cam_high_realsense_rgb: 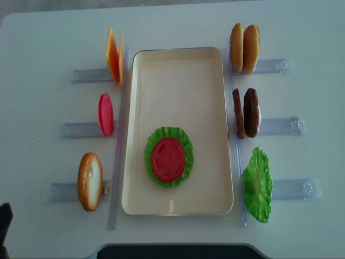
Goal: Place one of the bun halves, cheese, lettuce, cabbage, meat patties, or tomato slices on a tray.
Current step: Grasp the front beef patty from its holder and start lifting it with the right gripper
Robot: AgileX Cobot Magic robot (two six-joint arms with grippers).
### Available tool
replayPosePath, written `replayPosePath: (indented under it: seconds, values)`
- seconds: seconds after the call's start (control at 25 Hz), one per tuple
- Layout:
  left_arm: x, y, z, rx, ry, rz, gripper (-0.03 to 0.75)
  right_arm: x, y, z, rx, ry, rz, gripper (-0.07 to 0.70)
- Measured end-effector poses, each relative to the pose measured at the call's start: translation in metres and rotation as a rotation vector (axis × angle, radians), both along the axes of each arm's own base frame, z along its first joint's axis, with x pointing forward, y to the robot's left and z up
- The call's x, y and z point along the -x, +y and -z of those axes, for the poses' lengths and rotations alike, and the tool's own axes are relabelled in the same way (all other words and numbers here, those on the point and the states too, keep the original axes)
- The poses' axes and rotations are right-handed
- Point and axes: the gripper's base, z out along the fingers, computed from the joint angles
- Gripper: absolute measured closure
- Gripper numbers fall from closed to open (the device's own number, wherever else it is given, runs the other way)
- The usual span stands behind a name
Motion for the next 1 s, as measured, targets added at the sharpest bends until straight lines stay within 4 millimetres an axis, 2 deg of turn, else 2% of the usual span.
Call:
replayPosePath:
  seconds: [0.56,0.76,1.0]
  values:
    - [0.0,0.0,0.0,0.0,0.0,0.0,0.274,-0.003,0.0,-0.001,0.0,0.013,0.0,0.297]
    - [0.0,0.0,0.0,0.0,0.0,0.0,0.276,-0.038,-0.001,-0.021,-0.006,0.081,0.0,0.297]
    - [0.0,0.0,0.0,0.0,0.0,0.0,0.276,-0.111,0.001,-0.055,-0.057,0.203,-0.014,0.297]
